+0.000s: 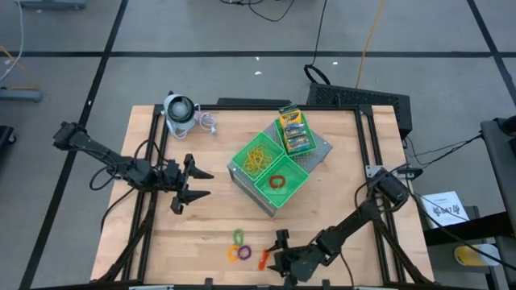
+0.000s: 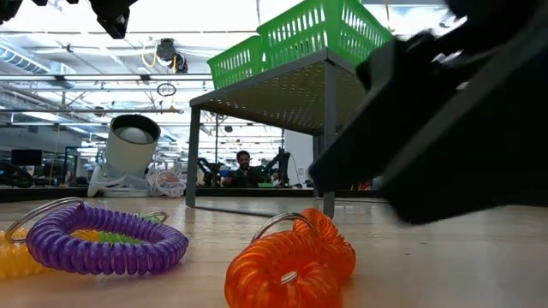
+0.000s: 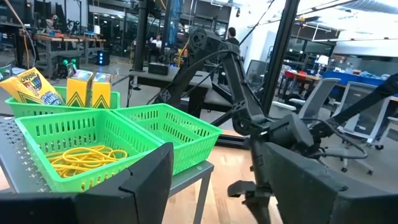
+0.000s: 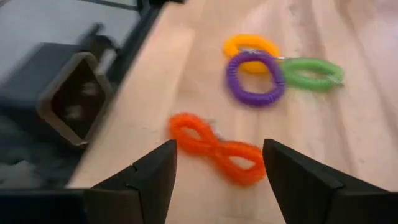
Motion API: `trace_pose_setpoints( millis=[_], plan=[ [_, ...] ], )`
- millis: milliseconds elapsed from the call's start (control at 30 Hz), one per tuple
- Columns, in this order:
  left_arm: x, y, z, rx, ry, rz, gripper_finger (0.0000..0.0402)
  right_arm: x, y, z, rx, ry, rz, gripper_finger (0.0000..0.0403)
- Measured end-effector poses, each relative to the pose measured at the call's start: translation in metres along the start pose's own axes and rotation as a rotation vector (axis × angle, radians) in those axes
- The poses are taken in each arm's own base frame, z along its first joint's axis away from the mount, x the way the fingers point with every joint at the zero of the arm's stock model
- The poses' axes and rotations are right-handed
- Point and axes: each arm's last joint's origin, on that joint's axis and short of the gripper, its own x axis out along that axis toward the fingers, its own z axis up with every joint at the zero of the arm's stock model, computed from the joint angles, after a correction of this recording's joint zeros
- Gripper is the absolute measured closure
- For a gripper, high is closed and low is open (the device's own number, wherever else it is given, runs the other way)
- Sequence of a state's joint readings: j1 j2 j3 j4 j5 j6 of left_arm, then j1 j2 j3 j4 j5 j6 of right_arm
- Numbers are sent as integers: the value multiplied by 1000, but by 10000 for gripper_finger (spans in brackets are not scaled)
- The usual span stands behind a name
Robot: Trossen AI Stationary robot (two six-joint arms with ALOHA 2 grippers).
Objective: Pick & Place Office Desk Supplies
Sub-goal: Put the orange spring keychain into the bottom green bin on the shelf
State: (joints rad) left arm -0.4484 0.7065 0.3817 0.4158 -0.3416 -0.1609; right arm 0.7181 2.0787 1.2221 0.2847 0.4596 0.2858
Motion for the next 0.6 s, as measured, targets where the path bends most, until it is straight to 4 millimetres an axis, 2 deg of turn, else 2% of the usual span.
trace_pose_setpoints(
  millis=[233,500,600],
  plan=[
    [0,0,0,0,0,0,144,18,-16,-11,15,28,-79,170],
    [0,0,0,0,0,0,144,26,-35,-12,138,99,74,202],
    [0,0,0,-1,-1,0,144,27,-37,-12,117,80,80,219]
  ],
)
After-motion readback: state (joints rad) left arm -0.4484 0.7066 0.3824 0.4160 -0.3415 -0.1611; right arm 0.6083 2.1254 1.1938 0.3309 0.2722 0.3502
